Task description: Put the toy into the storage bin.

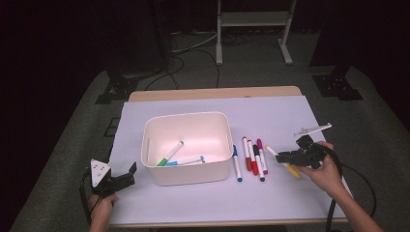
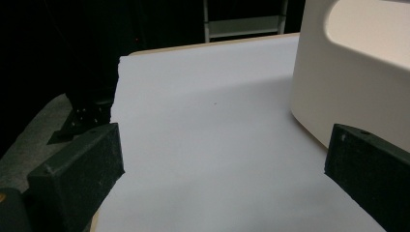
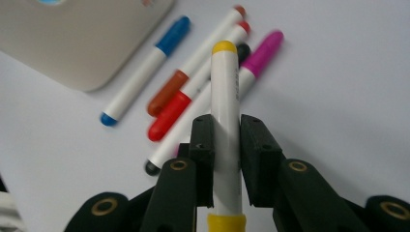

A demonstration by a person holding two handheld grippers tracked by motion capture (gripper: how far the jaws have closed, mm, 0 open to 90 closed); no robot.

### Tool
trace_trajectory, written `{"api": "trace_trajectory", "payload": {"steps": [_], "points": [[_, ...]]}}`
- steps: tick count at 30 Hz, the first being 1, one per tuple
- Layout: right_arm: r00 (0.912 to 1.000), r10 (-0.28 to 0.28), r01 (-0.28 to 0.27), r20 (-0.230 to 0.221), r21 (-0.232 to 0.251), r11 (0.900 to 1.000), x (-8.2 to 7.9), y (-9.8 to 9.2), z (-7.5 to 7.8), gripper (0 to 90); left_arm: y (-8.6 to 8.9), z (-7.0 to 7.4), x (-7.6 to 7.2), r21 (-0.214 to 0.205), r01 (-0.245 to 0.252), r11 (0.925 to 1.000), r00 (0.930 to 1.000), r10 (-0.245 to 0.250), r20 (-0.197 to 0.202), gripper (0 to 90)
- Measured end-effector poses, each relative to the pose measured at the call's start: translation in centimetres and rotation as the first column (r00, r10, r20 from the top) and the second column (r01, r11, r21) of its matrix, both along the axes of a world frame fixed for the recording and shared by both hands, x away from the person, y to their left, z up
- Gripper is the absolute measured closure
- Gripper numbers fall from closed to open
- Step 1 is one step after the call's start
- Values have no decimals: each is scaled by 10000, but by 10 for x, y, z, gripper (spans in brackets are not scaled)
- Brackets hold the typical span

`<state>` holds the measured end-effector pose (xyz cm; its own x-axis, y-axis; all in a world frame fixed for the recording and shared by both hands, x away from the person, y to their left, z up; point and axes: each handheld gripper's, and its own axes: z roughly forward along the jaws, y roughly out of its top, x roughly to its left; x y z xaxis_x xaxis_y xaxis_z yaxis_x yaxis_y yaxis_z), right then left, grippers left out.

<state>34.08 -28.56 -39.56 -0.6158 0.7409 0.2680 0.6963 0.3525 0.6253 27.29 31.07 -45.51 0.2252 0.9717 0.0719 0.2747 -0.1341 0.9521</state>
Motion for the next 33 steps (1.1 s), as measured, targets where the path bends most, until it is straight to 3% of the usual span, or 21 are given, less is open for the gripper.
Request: {"api": "trace_trajectory", "payload": {"steps": [3,4,6,14,19,24,27,28,30,31,32,33], "points": [[9987,429,-432,258,116,9990,2,11,20,755,0,0,0,4,-3,10000,10000,3,7,0],[9987,429,-432,258,116,9990,2,11,20,755,0,0,0,4,-3,10000,10000,3,7,0],[9963,796,-810,335,428,9958,3,20,35,755,0,0,0,0,3,10000,10000,-3,1,0],[9850,1552,-1583,755,383,9866,4,43,70,754,0,0,0,5,-2,10000,10000,2,0,0],[9704,2225,-2260,938,288,9737,4,67,96,754,0,0,0,9,-5,10000,10000,5,-56,0],[9595,2645,-2675,969,193,9634,4,84,105,754,0,0,0,-43,-18,10000,10000,18,-43,0],[9488,2988,-3020,1024,169,9532,4,99,111,755,0,0,0,-12,-9,10000,10000,9,-48,0],[9411,3227,-3259,1006,168,9453,4,108,114,754,0,0,0,-6,-3,10000,10000,3,-38,0],[9385,3300,-3329,1015,126,9429,4,111,115,754,0,0,0,-3,-4,10000,10000,4,-37,0],[9355,3388,-3414,1002,87,9399,4,115,116,754,0,0,0,-10,-5,10000,10000,5,-34,0],[9272,3598,-3625,1046,71,9320,3,123,119,754,0,0,0,-21,-9,10000,10000,9,-25,0],[9272,3598,-3625,1046,71,9320,3,123,119,754,0,0,0,-25,-9,10000,10000,9,-22,0]]}}
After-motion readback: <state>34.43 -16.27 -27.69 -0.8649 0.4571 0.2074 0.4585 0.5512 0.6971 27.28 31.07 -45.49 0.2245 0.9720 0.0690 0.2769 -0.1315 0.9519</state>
